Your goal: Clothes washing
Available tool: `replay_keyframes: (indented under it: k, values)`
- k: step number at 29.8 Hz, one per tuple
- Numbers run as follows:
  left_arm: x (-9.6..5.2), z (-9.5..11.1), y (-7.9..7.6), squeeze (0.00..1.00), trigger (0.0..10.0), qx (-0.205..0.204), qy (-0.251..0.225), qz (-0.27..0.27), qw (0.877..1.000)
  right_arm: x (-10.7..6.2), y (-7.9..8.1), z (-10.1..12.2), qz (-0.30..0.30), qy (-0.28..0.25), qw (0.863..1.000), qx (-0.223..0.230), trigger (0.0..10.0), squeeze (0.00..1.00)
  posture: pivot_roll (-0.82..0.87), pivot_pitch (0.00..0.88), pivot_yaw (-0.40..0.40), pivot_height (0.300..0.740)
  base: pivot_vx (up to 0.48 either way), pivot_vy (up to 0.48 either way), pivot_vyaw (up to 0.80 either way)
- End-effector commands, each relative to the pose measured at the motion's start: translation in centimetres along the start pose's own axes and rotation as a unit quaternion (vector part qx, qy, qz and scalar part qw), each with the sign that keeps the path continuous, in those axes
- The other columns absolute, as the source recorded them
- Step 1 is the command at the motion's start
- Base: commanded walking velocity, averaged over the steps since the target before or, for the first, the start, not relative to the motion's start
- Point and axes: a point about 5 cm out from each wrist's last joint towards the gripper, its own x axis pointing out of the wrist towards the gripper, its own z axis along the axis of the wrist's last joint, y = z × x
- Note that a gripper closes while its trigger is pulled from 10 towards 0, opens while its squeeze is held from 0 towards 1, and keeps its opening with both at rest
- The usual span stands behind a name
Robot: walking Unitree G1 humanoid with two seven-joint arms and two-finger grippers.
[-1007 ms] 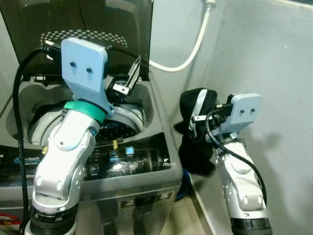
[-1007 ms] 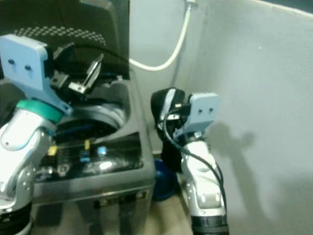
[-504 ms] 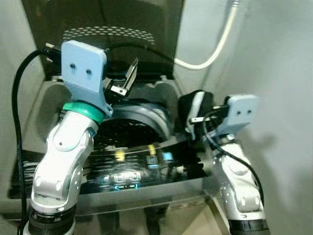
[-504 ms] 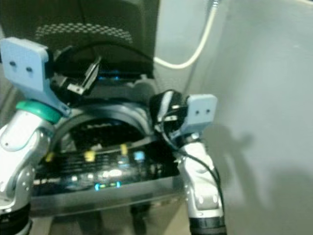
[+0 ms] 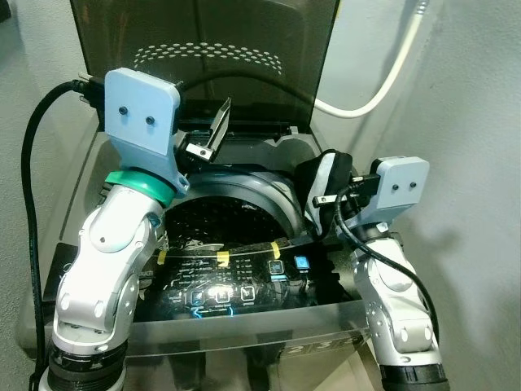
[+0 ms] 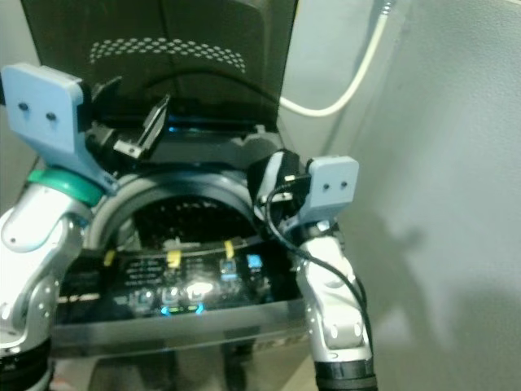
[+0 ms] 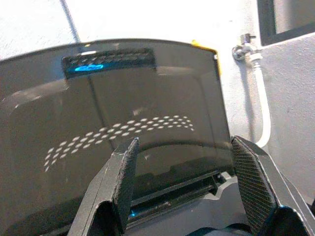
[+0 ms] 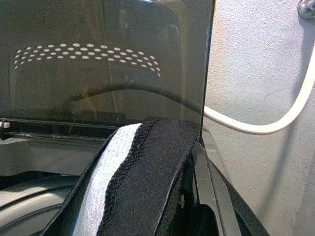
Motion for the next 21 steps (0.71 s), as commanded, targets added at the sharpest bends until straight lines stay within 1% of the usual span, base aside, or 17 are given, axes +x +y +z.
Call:
replay_keyframes:
  k: [1,2,4,5,6,8,9,10,12,13,14,16,17,18,19,20,21]
  values:
    - [-0.1,0.1,-0.3,0.00,10.0,0.011,-0.009,-0.020,1.000,0.6,0.9,1.1,0.037,-0.027,0.999,-0.001,10.0,0.00,0.08,0.020,-0.009,0.740,0.000,0.000,0.00]
    - [-0.2,0.2,-0.6,0.00,10.0,0.012,-0.016,-0.045,0.999,1.2,1.6,2.2,0.076,-0.046,0.996,0.004,10.0,0.00,0.07,0.019,-0.006,0.740,0.000,0.000,0.00]
    - [-0.2,0.2,-0.6,0.00,10.0,0.012,-0.016,-0.045,0.999,1.2,1.6,2.2,0.076,-0.046,0.996,0.004,10.0,0.00,0.07,0.019,-0.006,0.740,0.000,0.000,0.00]
    - [-0.5,0.2,-1.0,0.00,10.0,-0.001,-0.016,-0.078,0.997,2.0,2.5,3.6,0.118,-0.068,0.990,0.016,10.0,0.00,0.07,0.017,-0.007,0.740,0.000,0.000,0.00]
    - [-0.5,0.2,-1.0,0.00,10.0,-0.001,-0.016,-0.078,0.997,2.0,2.5,3.6,0.118,-0.068,0.990,0.016,10.0,0.00,0.07,0.017,-0.007,0.740,0.000,0.000,0.00]
    - [-1.4,0.0,-1.7,0.00,10.0,-0.069,-0.004,-0.166,0.984,4.2,3.8,7.8,0.202,-0.137,0.969,0.039,10.0,0.00,0.07,0.014,-0.014,0.740,0.000,0.000,0.00]
    - [-1.4,0.0,-1.7,0.00,10.0,-0.069,-0.004,-0.166,0.984,4.2,3.8,7.8,0.202,-0.137,0.969,0.039,10.0,0.00,0.07,0.014,-0.014,0.740,0.000,0.000,0.00]
    - [-1.8,-0.1,-1.8,0.00,10.0,-0.089,0.003,-0.198,0.976,5.1,4.1,9.7,0.224,-0.167,0.959,0.054,10.0,0.00,0.06,0.013,-0.018,0.740,0.000,0.000,0.00]
    - [-1.8,-0.1,-1.8,0.00,10.0,-0.089,0.003,-0.198,0.976,5.1,4.1,9.7,0.224,-0.167,0.959,0.054,10.0,0.00,0.06,0.013,-0.018,0.740,0.000,0.000,0.00]
    - [-2.3,-0.3,-1.7,0.00,10.0,-0.103,0.010,-0.230,0.968,6.0,4.2,11.7,0.242,-0.199,0.947,0.069,10.0,0.00,0.06,0.009,-0.021,0.740,0.000,0.000,0.00]
    - [-2.3,-0.3,-1.7,0.00,10.0,-0.103,0.010,-0.230,0.968,6.0,4.2,11.7,0.242,-0.199,0.947,0.069,10.0,0.00,0.06,0.009,-0.021,0.740,0.000,0.000,0.00]
    - [-3.4,-0.4,-1.9,0.00,10.0,-0.137,0.018,-0.296,0.945,7.1,4.4,14.9,0.276,-0.245,0.921,0.120,10.0,0.00,0.06,0.006,-0.026,0.740,0.000,0.000,0.00]
    - [-3.4,-0.4,-1.9,0.00,10.0,-0.137,0.018,-0.296,0.945,7.1,4.4,14.9,0.276,-0.245,0.921,0.120,10.0,0.00,0.06,0.006,-0.026,0.740,0.000,0.000,0.00]
    - [-3.7,-0.4,-2.1,0.00,10.0,-0.146,0.019,-0.316,0.937,7.5,4.6,15.9,0.287,-0.258,0.913,0.136,10.0,0.00,0.06,0.006,-0.026,0.740,0.000,0.000,0.00]
    - [-3.9,-0.4,-2.2,0.00,10.0,-0.150,0.018,-0.326,0.933,7.7,4.6,16.4,0.292,-0.263,0.908,0.145,10.0,0.00,0.06,0.006,-0.026,0.740,0.000,0.000,0.00]
    - [-3.9,-0.4,-2.2,0.00,10.0,-0.150,0.018,-0.326,0.933,7.7,4.6,16.4,0.292,-0.263,0.908,0.145,10.0,0.00,0.06,0.006,-0.026,0.740,0.000,0.000,0.00]
    - [-3.7,-0.6,-2.4,0.00,10.0,-0.143,0.018,-0.327,0.934,7.8,4.8,16.8,0.302,-0.266,0.902,0.156,10.0,0.00,0.06,0.002,-0.029,0.740,0.000,0.000,0.00]
